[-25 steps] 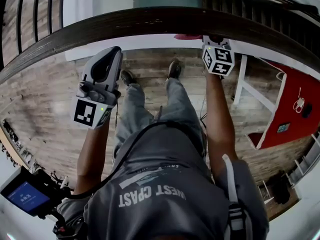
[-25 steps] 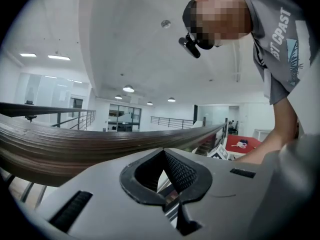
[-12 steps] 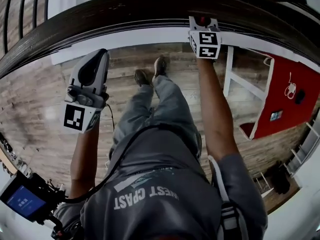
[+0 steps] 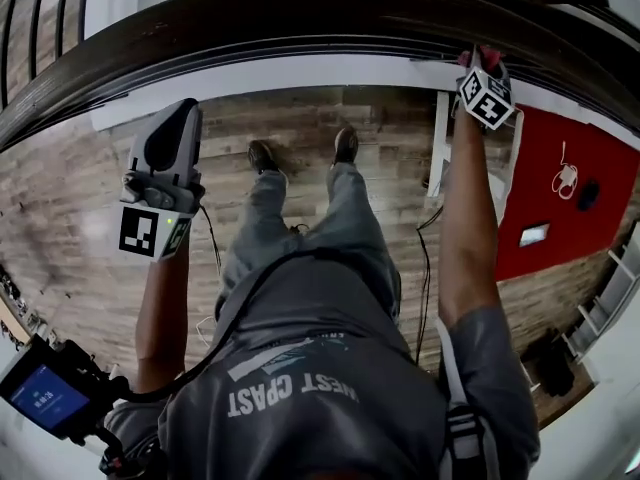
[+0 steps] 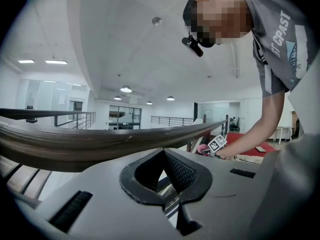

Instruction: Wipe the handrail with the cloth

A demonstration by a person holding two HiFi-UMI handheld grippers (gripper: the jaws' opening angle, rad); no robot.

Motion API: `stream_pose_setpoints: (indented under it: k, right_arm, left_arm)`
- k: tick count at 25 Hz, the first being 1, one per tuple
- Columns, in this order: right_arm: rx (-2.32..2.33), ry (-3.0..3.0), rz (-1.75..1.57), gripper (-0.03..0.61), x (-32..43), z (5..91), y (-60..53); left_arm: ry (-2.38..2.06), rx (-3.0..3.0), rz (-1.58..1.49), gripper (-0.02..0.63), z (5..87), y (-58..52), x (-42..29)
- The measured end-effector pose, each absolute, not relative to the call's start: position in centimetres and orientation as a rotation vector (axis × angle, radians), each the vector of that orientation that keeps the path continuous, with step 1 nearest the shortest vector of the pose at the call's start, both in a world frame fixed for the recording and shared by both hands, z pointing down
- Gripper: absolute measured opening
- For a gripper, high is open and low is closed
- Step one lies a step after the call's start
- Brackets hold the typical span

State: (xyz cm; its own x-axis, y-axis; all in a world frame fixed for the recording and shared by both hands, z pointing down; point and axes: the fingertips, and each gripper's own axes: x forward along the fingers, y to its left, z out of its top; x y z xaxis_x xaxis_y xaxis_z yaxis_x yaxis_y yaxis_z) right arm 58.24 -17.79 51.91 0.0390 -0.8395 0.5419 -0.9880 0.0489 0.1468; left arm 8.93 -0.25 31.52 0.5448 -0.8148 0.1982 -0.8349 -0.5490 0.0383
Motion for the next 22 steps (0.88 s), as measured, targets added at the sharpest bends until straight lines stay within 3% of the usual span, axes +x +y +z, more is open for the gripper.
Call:
stream_pose_setpoints:
  k: [4,10,15,18,22]
  right_arm:
    - [1.84,-1.9,0.408,0.072,63.9,47.9,-13.9]
    - [1.683,-2.188,-0.265,0.072,58.9,26.3,-12.1]
    - [1.449,-2.119,0.032,0.072,59.4,30.4,-18.2]
    - [1.354,-2.16,0.019,0.072,52.7,30.0,-17.8]
    - [1.144,-2.312,0.04,0.072,38.4,29.1,-15.8]
  left_arm:
    - [-1.395,2.693,0.22,0.006,29.7,-1.2,19.0]
    - [-1.35,2.842,0.209,0.006,26.0,-2.7,25.8]
    - [-1.372,2.82,0.198,0.005,25.9,-3.9,27.3]
    - [-1.401,2.711,0.209,0.005,26.0,-3.8,25.9]
    - [-1.466,2.72,0.117,0.006,24.0,-3.4,21.3]
